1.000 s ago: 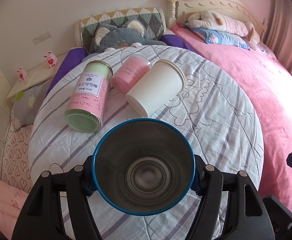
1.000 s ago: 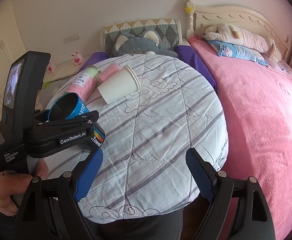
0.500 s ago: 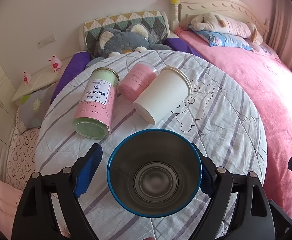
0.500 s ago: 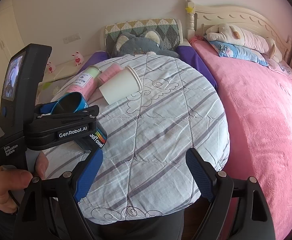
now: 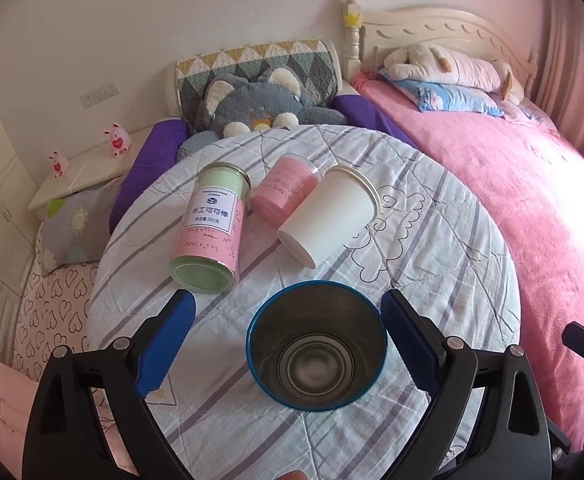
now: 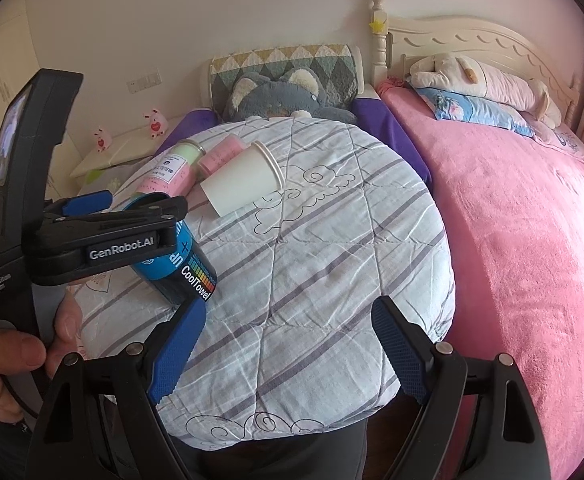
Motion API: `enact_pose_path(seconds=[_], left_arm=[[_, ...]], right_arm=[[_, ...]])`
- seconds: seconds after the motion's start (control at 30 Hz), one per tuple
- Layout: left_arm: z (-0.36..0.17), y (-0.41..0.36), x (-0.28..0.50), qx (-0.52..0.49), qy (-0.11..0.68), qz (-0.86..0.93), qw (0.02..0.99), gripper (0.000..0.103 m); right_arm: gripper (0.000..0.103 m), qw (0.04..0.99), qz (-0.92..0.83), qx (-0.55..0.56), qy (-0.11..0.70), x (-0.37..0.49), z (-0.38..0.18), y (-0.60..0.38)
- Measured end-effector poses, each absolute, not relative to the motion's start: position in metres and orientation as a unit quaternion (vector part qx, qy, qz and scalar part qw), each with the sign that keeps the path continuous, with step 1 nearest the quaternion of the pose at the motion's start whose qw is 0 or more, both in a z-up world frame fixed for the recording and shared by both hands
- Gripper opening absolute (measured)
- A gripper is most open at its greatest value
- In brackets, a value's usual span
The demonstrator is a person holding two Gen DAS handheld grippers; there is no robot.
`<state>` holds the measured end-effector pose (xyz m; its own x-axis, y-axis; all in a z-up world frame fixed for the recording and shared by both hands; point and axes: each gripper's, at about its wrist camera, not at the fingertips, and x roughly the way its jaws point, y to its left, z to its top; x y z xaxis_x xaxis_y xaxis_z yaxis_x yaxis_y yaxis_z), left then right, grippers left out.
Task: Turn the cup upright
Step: 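Rotate the blue cup with the left gripper so its opening faces up, then lower the upright blue cup onto the quilt and open the left gripper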
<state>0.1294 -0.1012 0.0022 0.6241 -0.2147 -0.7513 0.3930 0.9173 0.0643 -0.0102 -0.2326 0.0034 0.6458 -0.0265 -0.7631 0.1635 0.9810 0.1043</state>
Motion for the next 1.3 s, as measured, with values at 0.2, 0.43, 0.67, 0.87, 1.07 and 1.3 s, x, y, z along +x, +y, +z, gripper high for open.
enact_pose_path(seconds=[0.2,0.43,0.67,0.87,1.07,1.3], left_arm=[[0.029,-0.072,0.098,0.102,0.37,-0.155,0.91,0.103],[0.053,-0.032,0.058,0.086,0.351,-0.114,0.926,0.103],[0.049,0.004,0.021,0.069,0.341,-0.073,0.935,0.103],[0.025,0.016,-0.005,0.06,0.349,-0.055,0.934,0.103],[0.015,0.011,-0.019,0.068,0.351,-0.066,0.932,0.103],[0.019,0.013,-0.023,0.059,0.344,-0.067,0.935,0.103]], right_arm=[[0.086,0.911,-0.046,0.081,0.402,-0.019,0.013,-0.223],[0.086,0.922,-0.041,0.077,0.376,-0.036,0.027,-0.208],[0.086,0.93,-0.032,0.067,0.361,-0.053,0.034,-0.191],[0.086,0.931,-0.025,0.068,0.359,-0.066,0.023,-0.177],[0.086,0.929,-0.028,0.063,0.365,-0.07,0.011,-0.168],[0.086,0.93,-0.028,0.059,0.361,-0.073,0.013,-0.163]])
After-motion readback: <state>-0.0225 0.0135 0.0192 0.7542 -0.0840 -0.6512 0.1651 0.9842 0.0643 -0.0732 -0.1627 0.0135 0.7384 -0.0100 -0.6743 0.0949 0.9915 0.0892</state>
